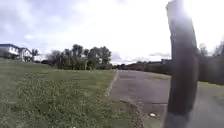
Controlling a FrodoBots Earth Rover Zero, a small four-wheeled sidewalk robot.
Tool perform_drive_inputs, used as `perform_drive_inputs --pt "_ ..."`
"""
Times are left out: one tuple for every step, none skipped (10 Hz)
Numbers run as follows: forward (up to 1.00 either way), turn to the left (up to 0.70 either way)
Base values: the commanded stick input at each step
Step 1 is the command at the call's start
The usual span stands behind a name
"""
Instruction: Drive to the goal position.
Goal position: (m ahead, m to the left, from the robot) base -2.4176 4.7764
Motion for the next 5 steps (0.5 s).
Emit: perform_drive_inputs --pt "-0.70 -0.16" --pt "-0.70 -0.33" --pt "-0.70 -0.35" --pt "-0.70 -0.35" --pt "-0.70 -0.35"
